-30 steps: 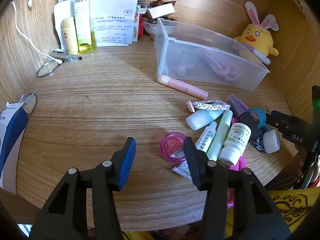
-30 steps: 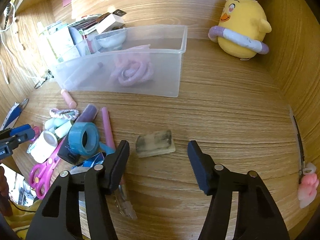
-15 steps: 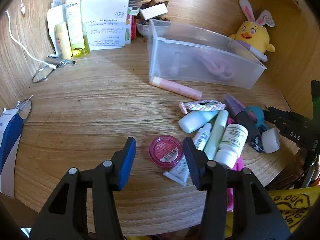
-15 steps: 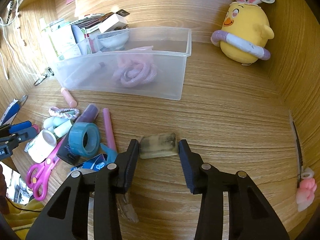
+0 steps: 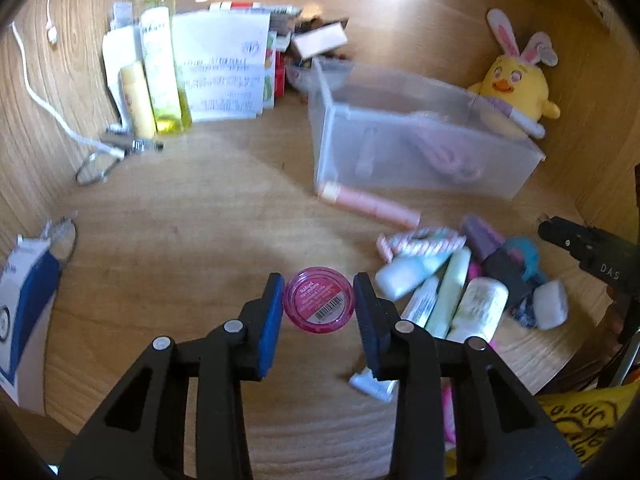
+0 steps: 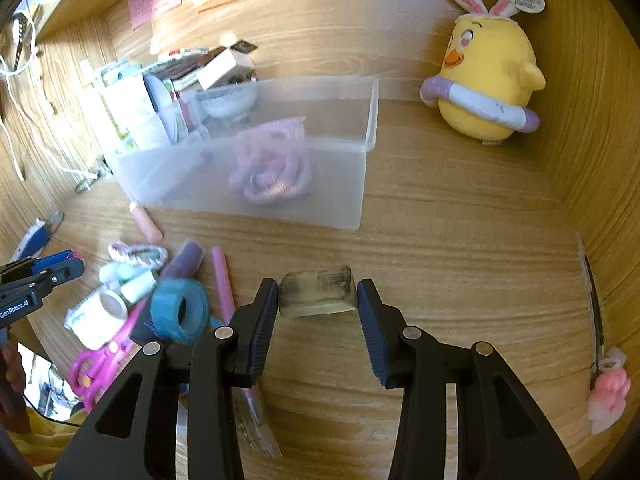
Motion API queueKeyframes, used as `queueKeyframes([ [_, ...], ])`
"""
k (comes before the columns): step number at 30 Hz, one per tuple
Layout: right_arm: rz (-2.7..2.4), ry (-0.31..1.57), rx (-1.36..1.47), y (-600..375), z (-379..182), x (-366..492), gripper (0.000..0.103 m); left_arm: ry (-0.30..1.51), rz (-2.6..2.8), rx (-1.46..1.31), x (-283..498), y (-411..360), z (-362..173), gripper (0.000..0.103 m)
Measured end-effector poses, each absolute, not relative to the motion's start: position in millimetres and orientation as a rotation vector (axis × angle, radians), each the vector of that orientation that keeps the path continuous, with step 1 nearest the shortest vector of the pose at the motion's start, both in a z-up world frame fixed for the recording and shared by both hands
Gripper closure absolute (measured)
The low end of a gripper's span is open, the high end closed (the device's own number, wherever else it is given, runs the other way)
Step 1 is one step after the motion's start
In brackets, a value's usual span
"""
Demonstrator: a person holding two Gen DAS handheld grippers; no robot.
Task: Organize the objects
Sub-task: 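Carry the tin and pink jar into the clear box and release them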
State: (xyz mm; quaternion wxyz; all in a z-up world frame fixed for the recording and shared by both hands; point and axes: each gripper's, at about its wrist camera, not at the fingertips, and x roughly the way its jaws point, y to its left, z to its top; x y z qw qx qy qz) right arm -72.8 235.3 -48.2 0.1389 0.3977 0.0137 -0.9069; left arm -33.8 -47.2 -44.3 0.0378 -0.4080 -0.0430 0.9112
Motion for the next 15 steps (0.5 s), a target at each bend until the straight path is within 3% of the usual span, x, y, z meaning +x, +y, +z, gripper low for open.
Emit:
queueKeyframes([
  [15,-2.643,-0.018,0.936,231,11,-95,0.065,-0.154,2.829,-0.988,-82,-38,18,0.068],
])
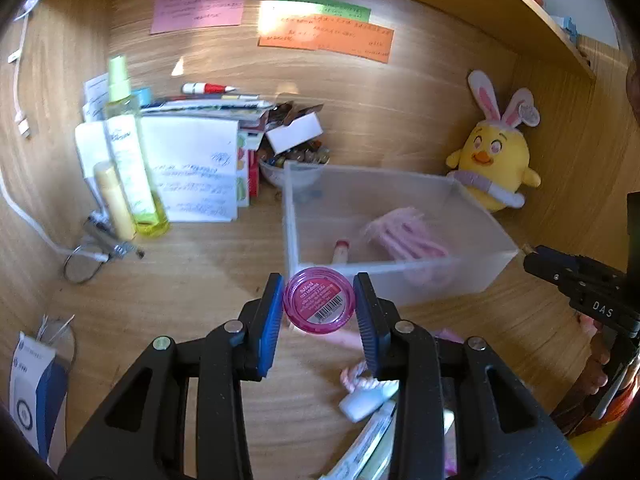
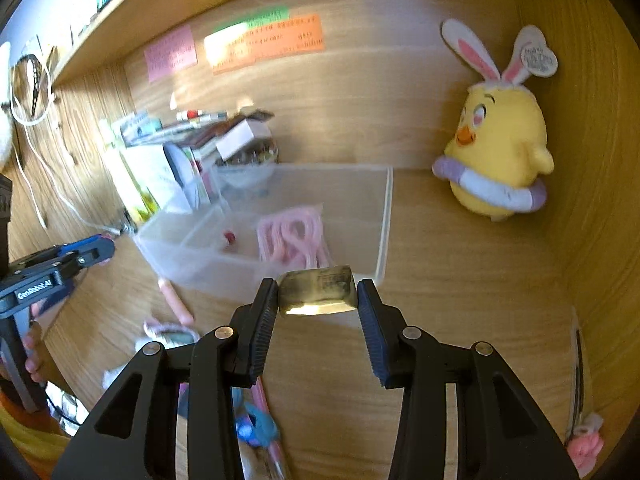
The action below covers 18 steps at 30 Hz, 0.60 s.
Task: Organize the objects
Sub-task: 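Carry the tin and pink jar into the clear box and release them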
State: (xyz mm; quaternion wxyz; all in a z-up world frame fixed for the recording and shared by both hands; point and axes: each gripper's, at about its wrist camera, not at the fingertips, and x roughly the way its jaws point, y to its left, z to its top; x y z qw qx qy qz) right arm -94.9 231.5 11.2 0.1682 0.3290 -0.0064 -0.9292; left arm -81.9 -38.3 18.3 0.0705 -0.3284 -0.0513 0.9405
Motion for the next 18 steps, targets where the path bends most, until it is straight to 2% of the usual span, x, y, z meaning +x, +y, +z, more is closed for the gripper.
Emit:
queueKeyframes([
  [9,-2.612,-0.017,0.902,220,29,-124,0.065,-0.206,2.751,-0.973,-115,-29,27,0.068],
  [18,-2.556,0.009,1.029,208,10,-159,0.065,-0.223,2.662,-1.091,-151,-25,9,0.068],
])
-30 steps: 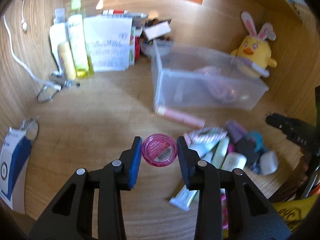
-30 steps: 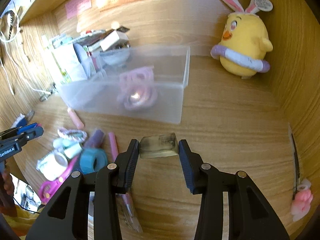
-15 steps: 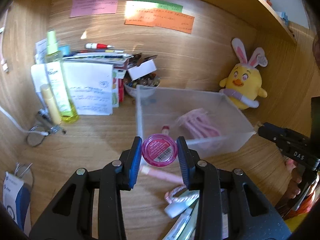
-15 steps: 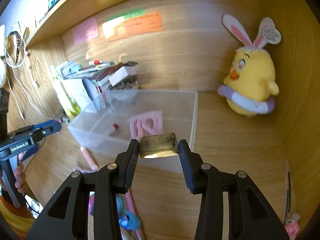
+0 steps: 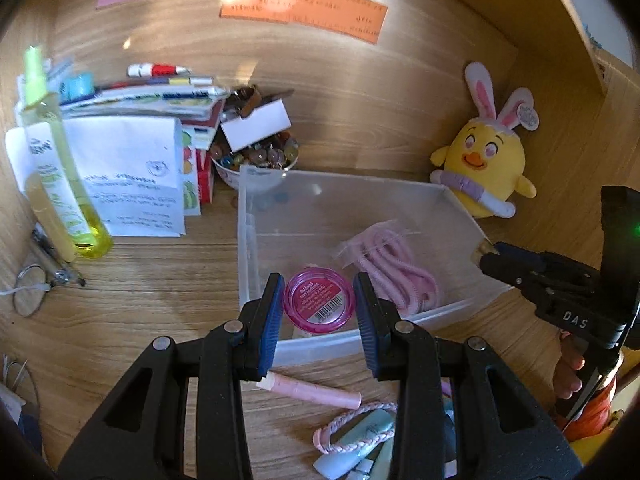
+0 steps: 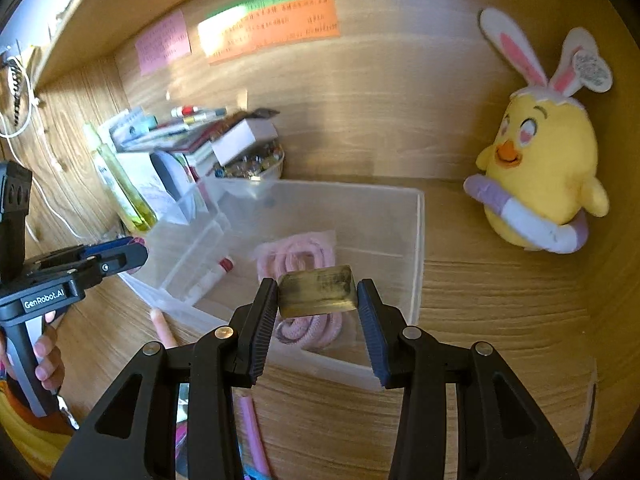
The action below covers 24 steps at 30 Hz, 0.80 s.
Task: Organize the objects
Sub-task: 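Carry the tin and pink jar into the clear box and release them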
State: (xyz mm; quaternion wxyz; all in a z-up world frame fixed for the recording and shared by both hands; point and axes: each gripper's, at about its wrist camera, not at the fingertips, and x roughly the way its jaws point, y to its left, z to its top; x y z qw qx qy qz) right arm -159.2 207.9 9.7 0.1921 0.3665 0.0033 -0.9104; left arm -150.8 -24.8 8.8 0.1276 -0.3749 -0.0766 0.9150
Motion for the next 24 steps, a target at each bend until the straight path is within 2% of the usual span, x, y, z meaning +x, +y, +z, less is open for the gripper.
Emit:
queueKeyframes([
  [20,-2.507,0.101,1.089,184,-12,-171,0.065,-0.152,2.622,-1.160,-165,-13,-4,0.067],
  [24,-2.511,0.113,1.068,184,-8,-164,0.059,-0.139,2.644,-1.136,-157,-13,2,0.058],
])
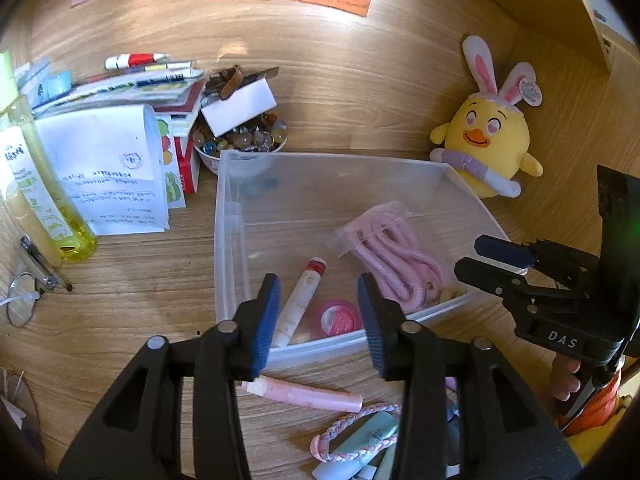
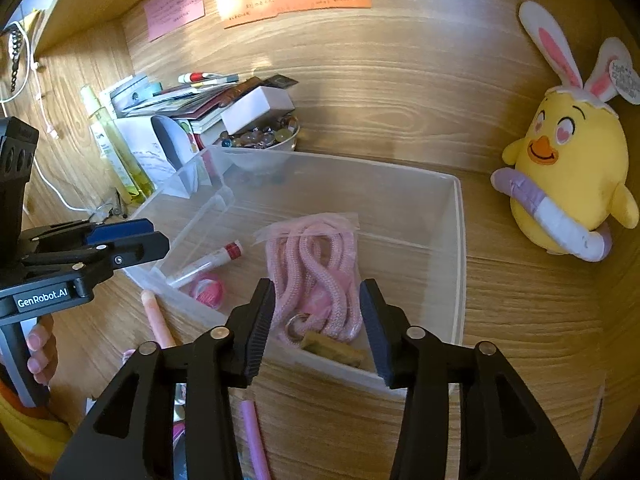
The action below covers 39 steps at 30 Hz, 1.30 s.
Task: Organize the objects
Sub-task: 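Carry the tin and pink jar into the clear box and release them, then grasp the clear tape roll with the right gripper while the left grasps the white bottle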
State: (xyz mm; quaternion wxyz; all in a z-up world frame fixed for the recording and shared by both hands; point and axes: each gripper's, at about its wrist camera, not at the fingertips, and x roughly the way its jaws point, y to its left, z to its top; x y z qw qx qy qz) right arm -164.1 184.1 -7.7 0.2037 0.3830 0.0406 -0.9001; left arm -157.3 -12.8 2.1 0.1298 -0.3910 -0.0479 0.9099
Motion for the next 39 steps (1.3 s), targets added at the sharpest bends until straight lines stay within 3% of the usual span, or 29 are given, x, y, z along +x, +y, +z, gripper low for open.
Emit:
queueKeyframes([
  [13,-2.589,0.163,0.967,195,9,-120,0.033,-0.036,2.768,-1.015,-115,-11,23,0.022],
  [21,-2.613,0.156,0.929,208,7,-79,0.030,0.046,2.808,-0.992,-81,-2,20,0.010],
  [32,-2.558,0.137,0.991,217,-17,-40,0.030,0.061,2.754,-1.126,-44,4,-16,0.010],
  [37,-2.493,0.102,1.050,216,-34,-29,0.030,0.076,2.697,-1.145,-27,16,-24,0.036],
  [39,-2.462,0.092,1.065,215,-40,-25,0.031,0.080,2.674,-1.143,-22,22,-26,0.040],
])
